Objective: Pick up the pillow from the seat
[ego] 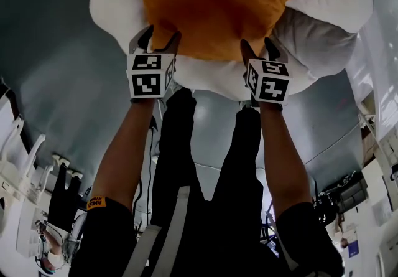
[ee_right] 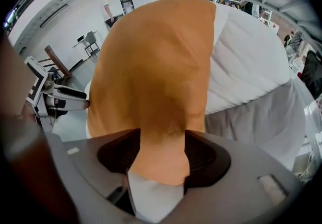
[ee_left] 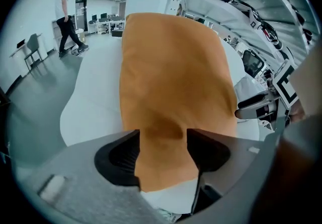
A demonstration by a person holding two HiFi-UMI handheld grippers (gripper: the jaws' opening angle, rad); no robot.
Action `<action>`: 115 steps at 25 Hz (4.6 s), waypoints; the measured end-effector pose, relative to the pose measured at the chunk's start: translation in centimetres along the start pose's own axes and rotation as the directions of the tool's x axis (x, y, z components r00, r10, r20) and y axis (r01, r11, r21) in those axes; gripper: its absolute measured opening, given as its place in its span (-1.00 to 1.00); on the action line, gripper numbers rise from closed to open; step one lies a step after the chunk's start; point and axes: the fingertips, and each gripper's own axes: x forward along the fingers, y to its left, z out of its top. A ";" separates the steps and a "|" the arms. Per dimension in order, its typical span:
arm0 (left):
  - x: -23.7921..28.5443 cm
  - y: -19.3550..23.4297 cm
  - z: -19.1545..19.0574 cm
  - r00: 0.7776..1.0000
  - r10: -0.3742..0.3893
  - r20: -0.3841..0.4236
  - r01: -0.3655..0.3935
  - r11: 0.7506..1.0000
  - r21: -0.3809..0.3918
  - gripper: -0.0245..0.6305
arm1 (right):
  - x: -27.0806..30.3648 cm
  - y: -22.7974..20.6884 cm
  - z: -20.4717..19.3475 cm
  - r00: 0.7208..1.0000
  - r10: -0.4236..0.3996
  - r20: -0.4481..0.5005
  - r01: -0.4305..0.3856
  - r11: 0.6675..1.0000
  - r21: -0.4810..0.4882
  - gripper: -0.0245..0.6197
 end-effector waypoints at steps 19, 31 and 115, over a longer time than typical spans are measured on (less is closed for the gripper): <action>3.0 0.2 -0.2 0.999 -0.047 0.002 0.047 0.998 0.044 -0.16 | 2.4 0.9 0.8 1.000 0.011 0.010 -0.011 1.000 -0.011 -0.43; 2.5 -0.5 0.5 1.000 -0.021 0.002 0.021 0.998 0.062 -0.79 | 1.3 1.7 1.2 0.999 0.022 0.029 -0.022 1.000 0.011 -0.84; -59.0 -22.0 4.9 0.871 0.025 0.491 0.003 0.998 -0.056 -0.90 | -60.0 12.9 -0.3 0.849 0.146 0.508 -0.101 0.988 -0.116 -0.90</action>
